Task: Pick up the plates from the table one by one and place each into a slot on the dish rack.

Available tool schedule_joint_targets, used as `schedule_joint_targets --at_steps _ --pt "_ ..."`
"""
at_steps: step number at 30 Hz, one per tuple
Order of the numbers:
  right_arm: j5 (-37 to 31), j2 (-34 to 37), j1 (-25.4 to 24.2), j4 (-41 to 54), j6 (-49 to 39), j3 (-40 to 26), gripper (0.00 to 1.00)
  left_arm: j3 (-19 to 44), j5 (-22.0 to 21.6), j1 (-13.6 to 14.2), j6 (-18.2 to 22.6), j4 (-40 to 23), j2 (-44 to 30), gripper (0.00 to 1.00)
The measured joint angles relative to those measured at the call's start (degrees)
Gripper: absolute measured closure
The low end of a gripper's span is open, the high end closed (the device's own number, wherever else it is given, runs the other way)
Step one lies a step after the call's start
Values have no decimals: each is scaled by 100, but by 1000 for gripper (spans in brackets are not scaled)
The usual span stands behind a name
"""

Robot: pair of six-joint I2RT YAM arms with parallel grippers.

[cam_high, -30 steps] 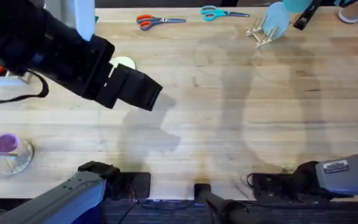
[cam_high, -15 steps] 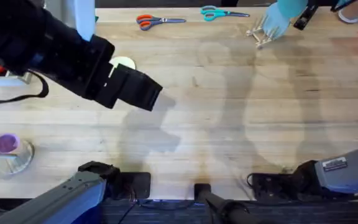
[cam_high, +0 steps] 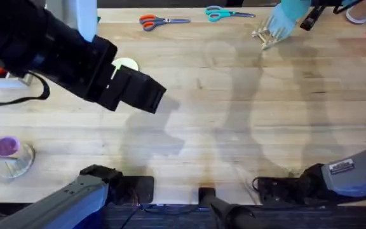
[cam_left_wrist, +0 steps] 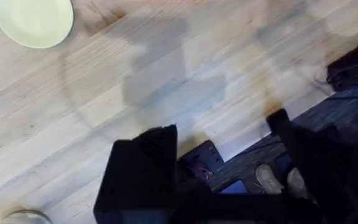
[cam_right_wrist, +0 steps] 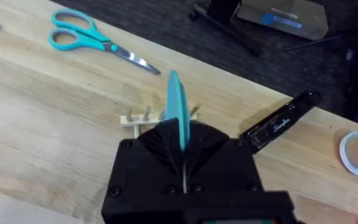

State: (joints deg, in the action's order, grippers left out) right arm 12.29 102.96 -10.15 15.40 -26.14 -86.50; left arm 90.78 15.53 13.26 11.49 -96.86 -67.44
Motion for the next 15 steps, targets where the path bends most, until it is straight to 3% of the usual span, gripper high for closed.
schedule_joint_targets --at_steps 15 --pt "0 279 15 -144 194 0 973 0 0 0 0 0 0 7"
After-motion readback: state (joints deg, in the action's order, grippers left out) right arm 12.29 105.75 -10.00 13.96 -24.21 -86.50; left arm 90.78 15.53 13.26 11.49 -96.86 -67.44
